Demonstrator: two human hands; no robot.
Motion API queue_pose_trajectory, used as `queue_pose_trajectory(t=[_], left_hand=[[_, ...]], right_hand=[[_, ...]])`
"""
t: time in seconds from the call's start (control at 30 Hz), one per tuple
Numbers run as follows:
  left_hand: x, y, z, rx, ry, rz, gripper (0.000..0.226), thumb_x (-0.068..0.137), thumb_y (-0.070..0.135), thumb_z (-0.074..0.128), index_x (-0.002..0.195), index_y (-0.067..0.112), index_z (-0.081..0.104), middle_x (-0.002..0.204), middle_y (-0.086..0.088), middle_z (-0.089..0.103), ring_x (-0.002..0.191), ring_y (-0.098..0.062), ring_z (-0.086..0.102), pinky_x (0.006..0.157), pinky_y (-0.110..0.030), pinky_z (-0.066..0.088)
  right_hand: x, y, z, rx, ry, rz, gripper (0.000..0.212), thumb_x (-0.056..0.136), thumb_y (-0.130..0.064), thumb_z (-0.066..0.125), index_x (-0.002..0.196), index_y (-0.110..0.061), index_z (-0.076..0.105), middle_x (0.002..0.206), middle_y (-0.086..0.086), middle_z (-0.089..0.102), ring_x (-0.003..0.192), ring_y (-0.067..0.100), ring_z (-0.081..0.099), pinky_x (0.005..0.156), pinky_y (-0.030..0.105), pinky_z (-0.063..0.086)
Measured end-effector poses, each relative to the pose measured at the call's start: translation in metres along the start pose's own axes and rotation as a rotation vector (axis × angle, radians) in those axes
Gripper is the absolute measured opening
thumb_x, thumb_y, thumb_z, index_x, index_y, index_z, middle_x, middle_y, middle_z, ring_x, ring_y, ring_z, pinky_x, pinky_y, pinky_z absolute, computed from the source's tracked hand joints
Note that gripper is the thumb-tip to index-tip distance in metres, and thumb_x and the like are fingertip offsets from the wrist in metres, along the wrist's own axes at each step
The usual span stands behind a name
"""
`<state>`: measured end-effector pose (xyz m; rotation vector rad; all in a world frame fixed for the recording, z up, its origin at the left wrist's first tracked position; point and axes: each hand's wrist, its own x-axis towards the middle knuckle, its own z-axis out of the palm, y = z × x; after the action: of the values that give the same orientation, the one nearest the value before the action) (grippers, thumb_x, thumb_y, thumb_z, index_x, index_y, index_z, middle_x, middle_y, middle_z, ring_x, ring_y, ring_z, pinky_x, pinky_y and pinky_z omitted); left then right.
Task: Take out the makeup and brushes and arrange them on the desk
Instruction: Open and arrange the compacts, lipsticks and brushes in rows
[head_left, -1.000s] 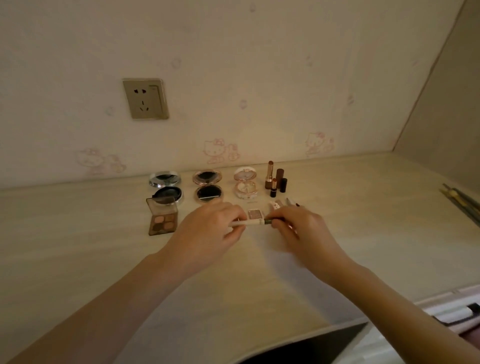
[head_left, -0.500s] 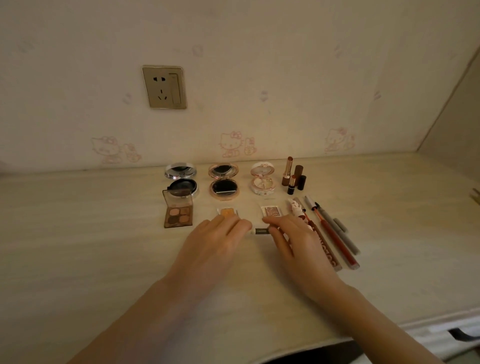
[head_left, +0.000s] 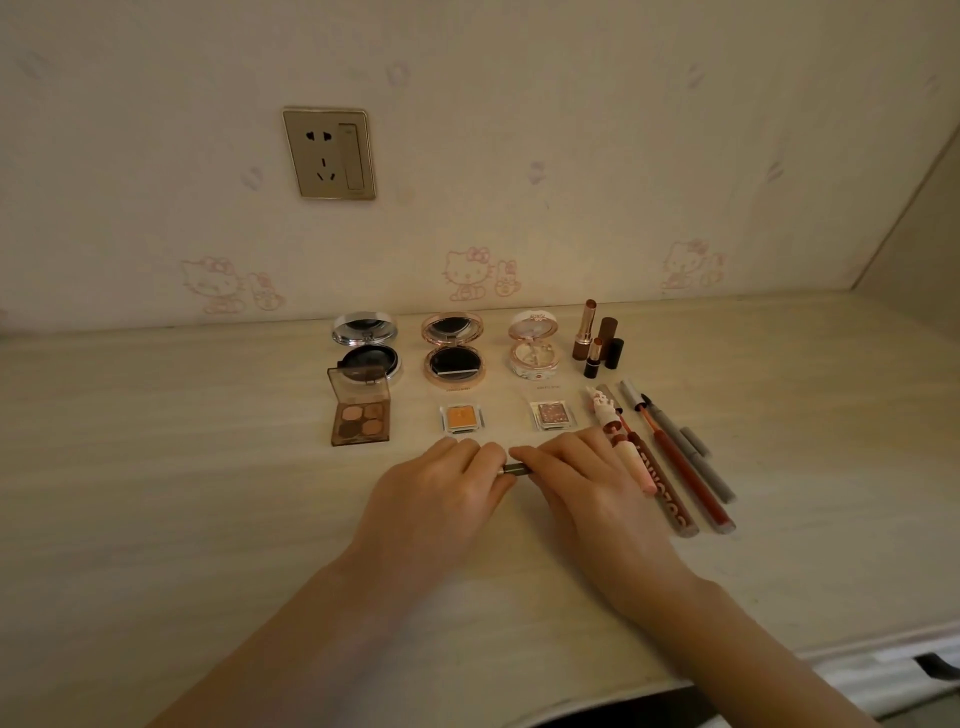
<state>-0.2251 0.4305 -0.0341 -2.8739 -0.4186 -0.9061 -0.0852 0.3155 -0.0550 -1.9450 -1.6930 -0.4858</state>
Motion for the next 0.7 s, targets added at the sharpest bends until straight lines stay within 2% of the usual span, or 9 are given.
queue_pose_trajectory(t=[0.13, 0.23, 0.3, 0.5, 0.6, 0.7], left_hand=[[-0.002, 0.0006, 0.0027, 0.003, -0.075, -0.029, 0.027, 0.093, 0.038, 0.047, 0.092, 0.019, 0.067, 0.058, 0.003, 0.054, 0.042, -0.017, 0.051, 0.035, -0.028, 0.042], [-0.0035, 0.0004, 0.0032, -0.017, -0.154, -0.076, 0.041, 0.097, 0.047, 0.025, 0.11, 0.028, 0.059, 0.067, 0.004, 0.059, 0.053, -0.02, 0.058, 0.045, -0.033, 0.048], [-0.0055, -0.0013, 0.003, -0.036, -0.18, -0.096, 0.044, 0.097, 0.051, 0.014, 0.114, 0.034, 0.05, 0.073, 0.005, 0.061, 0.061, -0.017, 0.06, 0.053, -0.036, 0.05], [-0.0074, -0.0011, 0.001, -0.089, -0.169, -0.103, 0.031, 0.097, 0.053, 0.018, 0.106, 0.036, 0.042, 0.067, 0.008, 0.06, 0.057, -0.012, 0.057, 0.052, -0.034, 0.047], [-0.0063, -0.0014, 0.001, -0.102, -0.182, -0.105, 0.024, 0.097, 0.054, 0.02, 0.102, 0.037, 0.036, 0.059, 0.01, 0.054, 0.053, -0.011, 0.053, 0.048, -0.029, 0.04], [-0.0074, -0.0043, 0.0006, -0.1, -0.203, -0.129, 0.033, 0.093, 0.06, 0.014, 0.103, 0.038, 0.037, 0.057, 0.011, 0.047, 0.053, -0.011, 0.053, 0.048, -0.028, 0.035]], right_hand=[[-0.0011, 0.0034, 0.0016, -0.016, 0.039, -0.034, 0.03, 0.083, -0.009, 0.071, 0.113, -0.013, 0.068, 0.102, 0.0, 0.065, 0.097, 0.02, 0.055, 0.08, 0.026, 0.043], [-0.0022, 0.0024, 0.0021, -0.033, 0.038, -0.046, 0.031, 0.082, -0.009, 0.073, 0.113, -0.014, 0.069, 0.102, 0.0, 0.066, 0.097, 0.022, 0.055, 0.079, 0.03, 0.047], [-0.0025, 0.0016, 0.0018, -0.033, 0.035, -0.056, 0.031, 0.082, -0.008, 0.073, 0.112, -0.013, 0.069, 0.101, -0.001, 0.066, 0.097, 0.023, 0.055, 0.078, 0.032, 0.047], [-0.0032, 0.0005, 0.001, -0.049, 0.022, -0.093, 0.03, 0.082, -0.007, 0.072, 0.11, -0.013, 0.068, 0.1, -0.001, 0.064, 0.097, 0.022, 0.053, 0.078, 0.027, 0.042], [-0.0033, -0.0003, -0.0002, -0.059, 0.025, -0.104, 0.031, 0.08, -0.004, 0.073, 0.109, -0.013, 0.068, 0.099, -0.001, 0.063, 0.098, 0.021, 0.051, 0.079, 0.024, 0.036], [-0.0037, -0.0012, -0.0004, -0.074, 0.021, -0.115, 0.038, 0.076, 0.0, 0.074, 0.111, -0.012, 0.066, 0.101, 0.001, 0.061, 0.1, 0.021, 0.049, 0.08, 0.024, 0.038]])
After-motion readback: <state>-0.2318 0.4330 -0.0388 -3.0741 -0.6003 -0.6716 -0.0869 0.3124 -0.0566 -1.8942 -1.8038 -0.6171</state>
